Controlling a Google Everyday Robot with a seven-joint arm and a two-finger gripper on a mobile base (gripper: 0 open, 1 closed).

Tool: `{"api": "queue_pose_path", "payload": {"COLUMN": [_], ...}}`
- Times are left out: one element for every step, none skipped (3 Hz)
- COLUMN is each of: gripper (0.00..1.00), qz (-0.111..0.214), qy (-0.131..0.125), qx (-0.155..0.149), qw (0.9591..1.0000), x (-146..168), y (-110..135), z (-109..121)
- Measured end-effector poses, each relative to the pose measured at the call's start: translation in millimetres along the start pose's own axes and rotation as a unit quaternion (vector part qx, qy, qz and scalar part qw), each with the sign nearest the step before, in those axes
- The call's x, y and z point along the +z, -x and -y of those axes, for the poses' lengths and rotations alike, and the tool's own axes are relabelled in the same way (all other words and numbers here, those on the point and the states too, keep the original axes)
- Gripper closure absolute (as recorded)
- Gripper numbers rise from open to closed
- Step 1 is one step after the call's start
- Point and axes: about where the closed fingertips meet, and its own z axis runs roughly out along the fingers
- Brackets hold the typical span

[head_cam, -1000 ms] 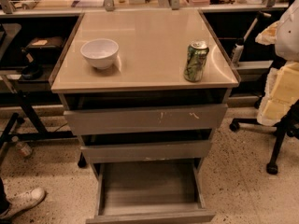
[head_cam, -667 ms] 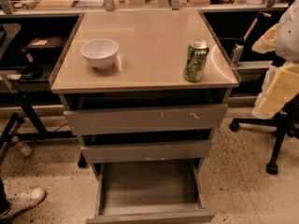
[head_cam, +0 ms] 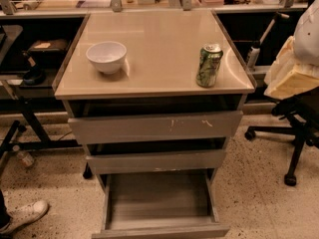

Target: Close bottom drawer

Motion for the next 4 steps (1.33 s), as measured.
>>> {"api": "queue_pose_path", "payload": {"gripper": [0.88, 1.0, 1.0, 1.0], "qz": [0.0, 0.0, -0.008, -0.006], "qy": [0.0, 0.0, 0.021, 0.057], "qx": [0.0, 0.0, 0.008, 0.031], "qw": [1.0, 1.0, 0.9997, 0.9979], "x": [0.0, 0.0, 21.5, 69.4], "y": [0.0, 0.0, -6.4, -12.9], "z": [0.0, 0.0, -22.7, -67.0]}}
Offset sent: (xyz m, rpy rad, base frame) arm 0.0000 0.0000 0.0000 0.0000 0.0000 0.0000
